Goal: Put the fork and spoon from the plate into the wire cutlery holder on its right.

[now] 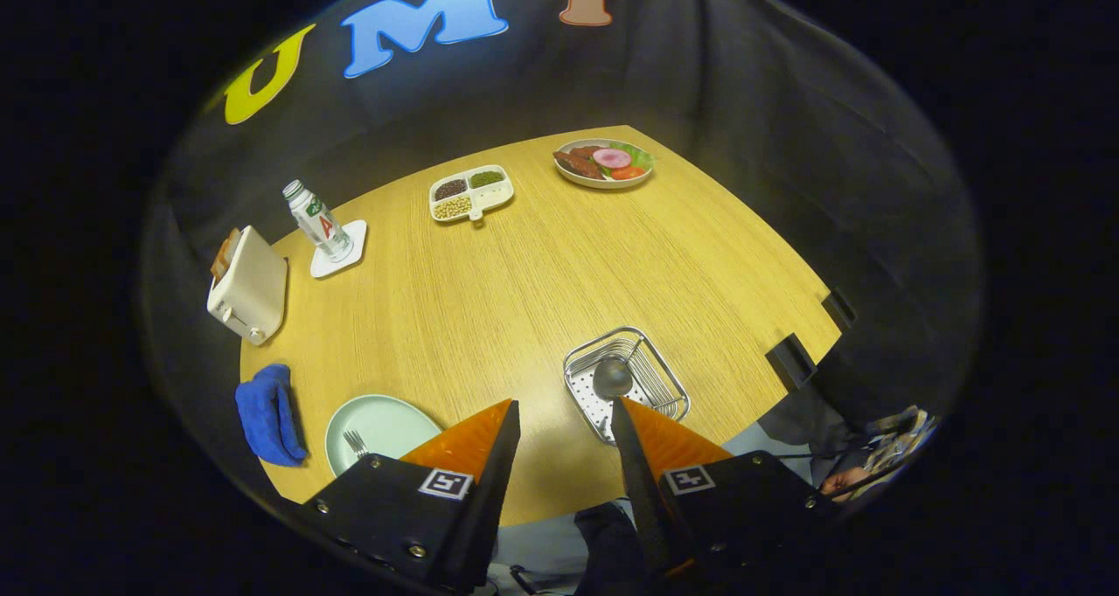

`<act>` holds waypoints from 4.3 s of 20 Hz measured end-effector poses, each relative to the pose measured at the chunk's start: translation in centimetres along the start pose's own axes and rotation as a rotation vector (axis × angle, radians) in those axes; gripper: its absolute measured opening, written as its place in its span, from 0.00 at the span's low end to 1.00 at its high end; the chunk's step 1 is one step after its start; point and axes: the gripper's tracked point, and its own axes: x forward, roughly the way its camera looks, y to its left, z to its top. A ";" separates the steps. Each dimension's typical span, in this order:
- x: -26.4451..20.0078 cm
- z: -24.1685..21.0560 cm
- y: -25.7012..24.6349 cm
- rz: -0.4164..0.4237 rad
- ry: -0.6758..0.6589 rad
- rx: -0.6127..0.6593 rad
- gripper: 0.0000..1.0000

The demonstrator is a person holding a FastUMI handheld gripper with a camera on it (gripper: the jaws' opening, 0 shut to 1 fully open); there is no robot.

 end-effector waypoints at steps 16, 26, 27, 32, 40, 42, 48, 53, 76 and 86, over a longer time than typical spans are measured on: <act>-1.2 -8.2 13.9 0.197 0.063 -0.326 0.65; 0.1 -14.7 19.7 0.305 0.146 -0.461 0.65; 0.4 -15.2 19.9 0.311 0.158 -0.465 0.65; 1.8 -17.7 20.0 0.318 0.218 -0.480 0.65; 4.3 -19.9 20.1 0.323 0.276 -0.492 0.48; 4.8 -19.5 20.0 0.323 0.280 -0.487 0.46; 5.0 -19.4 20.2 0.337 0.272 -0.470 0.09; 4.9 -18.6 20.2 0.340 0.203 -0.466 0.01; 0.5 -6.2 11.8 0.164 -0.002 -0.220 0.01; 0.8 -4.9 2.8 0.014 0.023 -0.004 0.00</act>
